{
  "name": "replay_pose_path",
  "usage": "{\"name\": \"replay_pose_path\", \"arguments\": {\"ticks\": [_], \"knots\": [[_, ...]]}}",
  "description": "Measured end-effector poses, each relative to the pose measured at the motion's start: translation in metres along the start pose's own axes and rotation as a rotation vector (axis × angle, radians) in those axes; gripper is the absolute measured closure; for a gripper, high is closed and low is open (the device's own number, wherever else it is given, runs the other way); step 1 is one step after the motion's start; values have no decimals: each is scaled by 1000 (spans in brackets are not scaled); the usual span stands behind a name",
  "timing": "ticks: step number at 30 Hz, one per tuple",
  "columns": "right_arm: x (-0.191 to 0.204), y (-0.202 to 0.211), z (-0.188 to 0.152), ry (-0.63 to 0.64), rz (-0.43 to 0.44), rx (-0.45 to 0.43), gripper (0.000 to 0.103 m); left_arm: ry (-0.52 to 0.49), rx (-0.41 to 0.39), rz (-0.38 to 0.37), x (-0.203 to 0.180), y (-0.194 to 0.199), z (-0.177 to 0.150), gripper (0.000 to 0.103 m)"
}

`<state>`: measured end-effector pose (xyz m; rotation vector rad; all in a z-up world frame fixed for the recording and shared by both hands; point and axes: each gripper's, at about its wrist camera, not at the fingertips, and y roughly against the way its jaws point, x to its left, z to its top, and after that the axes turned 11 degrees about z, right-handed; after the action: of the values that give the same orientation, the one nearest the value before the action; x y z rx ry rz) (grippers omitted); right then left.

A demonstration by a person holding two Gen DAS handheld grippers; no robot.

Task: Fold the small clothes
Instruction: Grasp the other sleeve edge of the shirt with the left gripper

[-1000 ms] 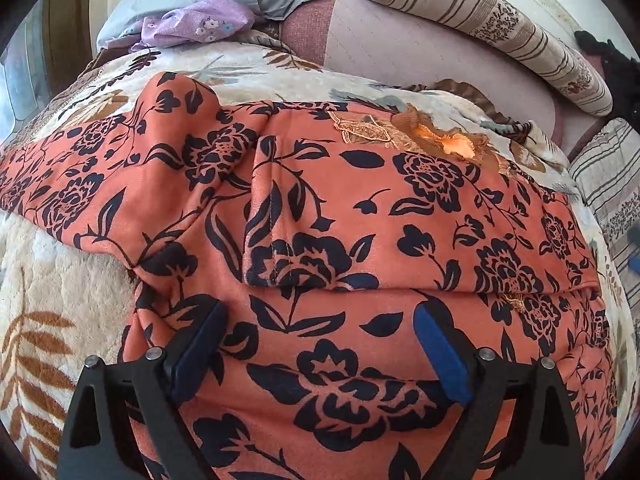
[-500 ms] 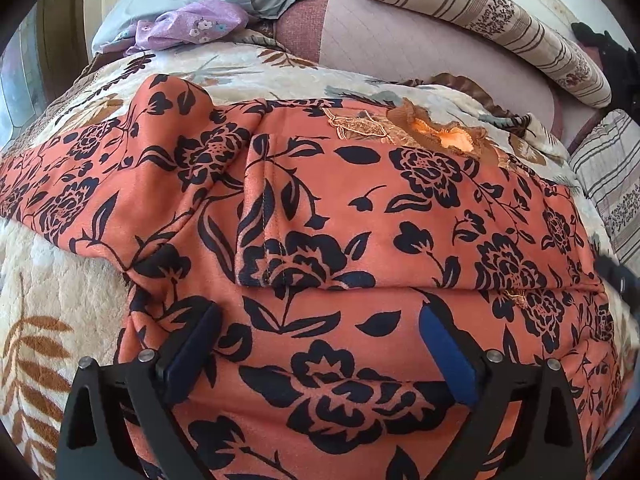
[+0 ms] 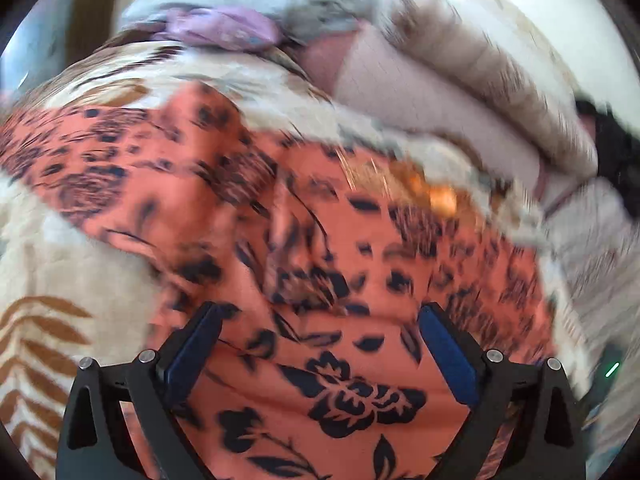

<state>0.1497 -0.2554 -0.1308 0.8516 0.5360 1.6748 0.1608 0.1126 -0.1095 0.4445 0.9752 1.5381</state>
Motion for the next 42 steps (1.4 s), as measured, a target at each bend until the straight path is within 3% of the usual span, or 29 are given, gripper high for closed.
{"name": "replay_pose_path", "arguments": {"ticks": [3,6,8,10,12,14,15,18,19,20,22,24,26,27,30,33,37,39,42], "knots": [[1,2,-4,-5,8,-5,0,196,-117,-74,60,40,36,4],[-1,-4,1,-11,18,-9,0,432,-181,-7,150,49,73,4],[-3,-5,1,-12,20,-12,0,609,-167,34,212,36,90,4],[-3,-5,1,-12,21,-14,0,764,-117,28,265,16,104,5],[-4,-5,1,-14,24,-17,0,873,-92,36,303,-1,110,7],[-5,-6,1,-16,27,-19,0,953,-80,76,327,-12,111,11],[-5,-6,1,-17,28,-20,0,976,-81,56,334,-17,111,11],[-5,-6,1,-17,28,-20,0,926,-86,82,332,-20,123,12],[-5,-6,1,-17,28,-20,0,912,-77,107,333,-24,125,25],[-5,-6,0,-17,29,-20,0,891,-57,157,333,-30,128,58],[-5,-5,0,-19,31,-22,0,841,22,279,341,-43,134,98],[-6,-5,1,-22,35,-25,0,837,49,277,345,-47,140,99],[-7,-6,1,-27,42,-29,0,724,27,365,323,-34,158,99],[-7,-6,1,-29,43,-30,0,630,-30,398,300,-20,170,99],[-7,-7,0,-31,46,-36,0,343,-197,380,204,25,197,99],[-8,-6,0,-36,52,-41,0,97,-319,247,86,69,202,99],[-11,-4,0,-53,76,-52,0,-132,-348,36,-58,95,183,99],[-14,-2,0,-67,96,-61,0,-225,-329,-60,-124,96,159,99],[-19,1,0,-97,136,-79,0,-389,-202,-140,-211,65,113,95]]}}
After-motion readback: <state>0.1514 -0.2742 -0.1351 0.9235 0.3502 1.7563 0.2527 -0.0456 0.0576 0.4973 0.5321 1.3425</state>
